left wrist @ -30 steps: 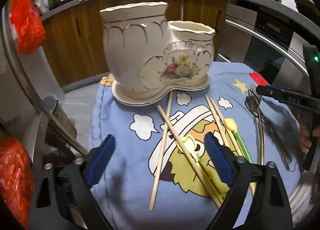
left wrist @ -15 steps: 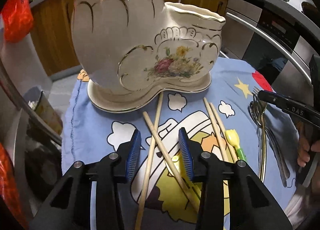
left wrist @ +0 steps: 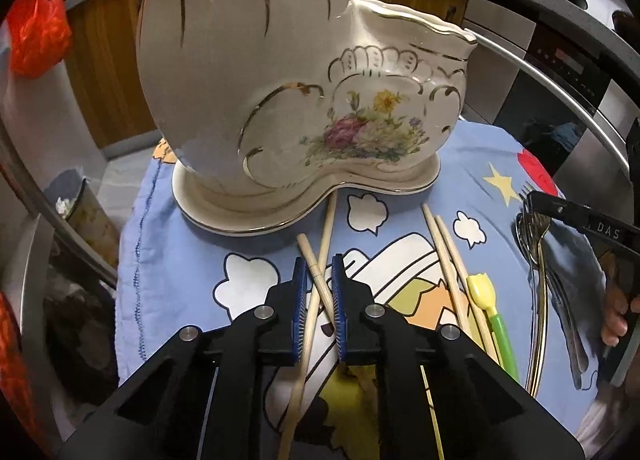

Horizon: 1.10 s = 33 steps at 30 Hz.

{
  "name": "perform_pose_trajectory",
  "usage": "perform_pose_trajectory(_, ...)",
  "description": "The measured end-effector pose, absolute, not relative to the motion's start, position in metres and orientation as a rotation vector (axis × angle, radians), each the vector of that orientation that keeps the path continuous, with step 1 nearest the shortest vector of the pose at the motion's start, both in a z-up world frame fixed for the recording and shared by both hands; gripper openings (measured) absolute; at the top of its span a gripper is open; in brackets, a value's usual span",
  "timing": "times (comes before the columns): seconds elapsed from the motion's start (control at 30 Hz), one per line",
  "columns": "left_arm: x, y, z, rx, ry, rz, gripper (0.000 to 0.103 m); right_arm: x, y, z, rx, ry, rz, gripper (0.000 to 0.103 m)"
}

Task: Organize utensils
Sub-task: 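Grasp a wooden chopstick with the left gripper while the right gripper grasps a fork, then lift the chopstick with the left gripper and drop it into the tall cup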

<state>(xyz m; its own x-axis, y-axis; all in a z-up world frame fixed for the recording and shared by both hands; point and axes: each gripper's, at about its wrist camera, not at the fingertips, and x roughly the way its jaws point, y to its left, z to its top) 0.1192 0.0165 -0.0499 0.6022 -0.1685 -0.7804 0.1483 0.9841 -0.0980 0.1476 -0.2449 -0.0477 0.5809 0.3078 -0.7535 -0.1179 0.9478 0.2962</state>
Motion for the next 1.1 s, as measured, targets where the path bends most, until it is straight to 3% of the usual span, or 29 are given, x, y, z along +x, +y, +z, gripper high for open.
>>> perform_pose_trajectory(0.23, 0.118, 0.021, -0.050, -0.042, 0.902, -0.187, 0.010, 0.150, -0.261, -0.055, 0.367, 0.944, 0.274, 0.022)
perform_pose_trajectory(0.27, 0.118, 0.022, -0.050, -0.050, 0.902, -0.192, 0.008, 0.150, -0.263, -0.055, 0.381, 0.942, 0.272, 0.019)
perform_pose_trajectory(0.3, 0.118, 0.024, -0.051, -0.057, 0.902, -0.194, 0.008, 0.148, -0.267, -0.054, 0.389, 0.932, 0.261, 0.006)
perform_pose_trajectory(0.33, 0.118, 0.025, -0.051, -0.067, 0.902, -0.198, 0.007, 0.148, -0.269, -0.054, 0.398, 0.929, 0.257, 0.003)
perform_pose_trajectory(0.53, 0.115, 0.029, -0.047, -0.118, 0.890, -0.217, 0.006, 0.143, -0.280, -0.052, 0.447, 0.909, 0.267, 0.002)
perform_pose_trajectory(0.87, 0.098, 0.027, -0.042, -0.140, 0.865, -0.246, 0.006, 0.099, -0.259, -0.006, 0.237, 0.664, 0.250, 0.002)
perform_pose_trajectory(1.1, 0.082, 0.001, -0.043, -0.046, 0.883, -0.265, 0.006, 0.084, -0.258, -0.001, 0.237, 0.700, 0.247, 0.003)
